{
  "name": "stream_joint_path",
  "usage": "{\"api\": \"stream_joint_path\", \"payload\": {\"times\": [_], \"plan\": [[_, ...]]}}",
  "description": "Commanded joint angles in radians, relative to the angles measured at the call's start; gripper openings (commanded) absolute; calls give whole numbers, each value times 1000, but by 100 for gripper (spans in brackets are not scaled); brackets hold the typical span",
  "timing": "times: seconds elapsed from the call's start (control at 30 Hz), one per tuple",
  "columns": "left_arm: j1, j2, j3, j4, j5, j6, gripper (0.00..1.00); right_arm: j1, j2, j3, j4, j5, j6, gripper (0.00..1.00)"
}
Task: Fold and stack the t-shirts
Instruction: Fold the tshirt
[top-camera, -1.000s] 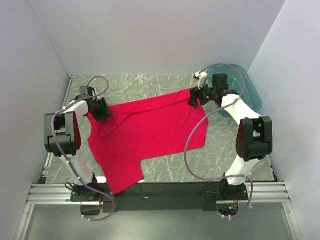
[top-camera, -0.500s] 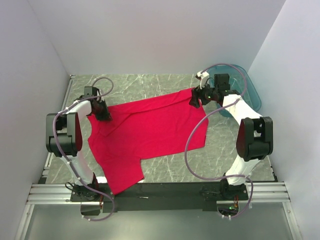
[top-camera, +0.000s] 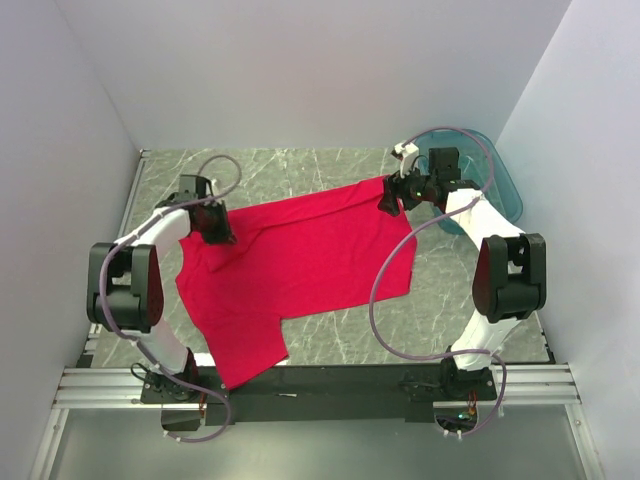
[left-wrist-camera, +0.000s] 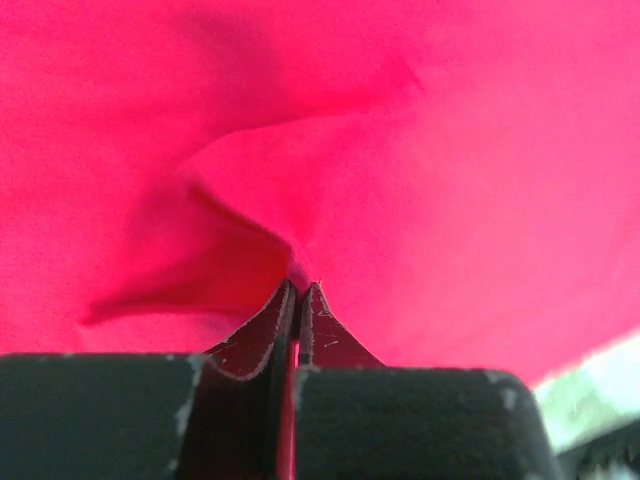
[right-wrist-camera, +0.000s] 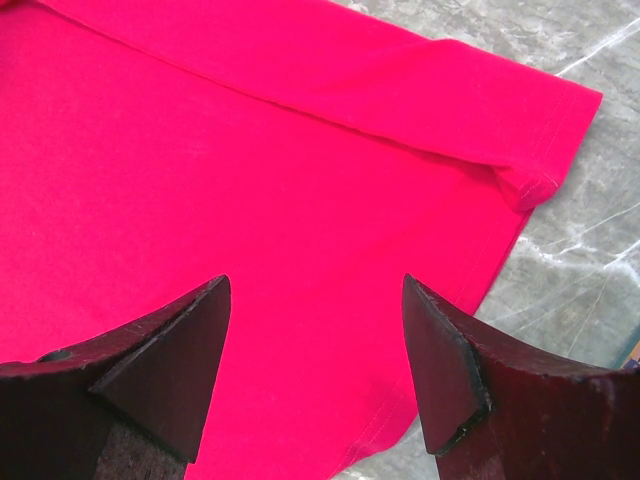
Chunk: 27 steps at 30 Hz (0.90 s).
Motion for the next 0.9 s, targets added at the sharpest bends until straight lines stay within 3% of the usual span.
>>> {"api": "stream_joint_path", "payload": {"times": [0.0, 0.07, 0.13, 0.2, 0.3, 0.5, 0.73, 0.87], "plan": [[-56, -56, -67, -9, 128, 6, 5, -15, -12, 5, 5, -23, 6, 76], [-100, -61, -104, -1, 210, 9, 14, -17, -15, 4, 5, -25, 8, 76], [-152, -58, -126, -29, 215, 18, 36, -23, -21, 2, 8, -28, 9, 76], [-178, -101, -143, -32, 154, 14, 59, -26, -21, 2, 6, -31, 11, 76], [-197, -217, -144, -35, -11, 4, 72, -30, -21, 2, 6, -34, 11, 76], [-200, -365, -144, -6, -148, -5, 83, -35, -14, 7, 5, -36, 14, 76], [-200, -326, -134, 17, -199, -58, 80, -46, -29, 5, 0, -45, 8, 76], [-198, -498, -195, 92, -330, -87, 89, -61, -9, 37, -46, -63, -6, 76]]}}
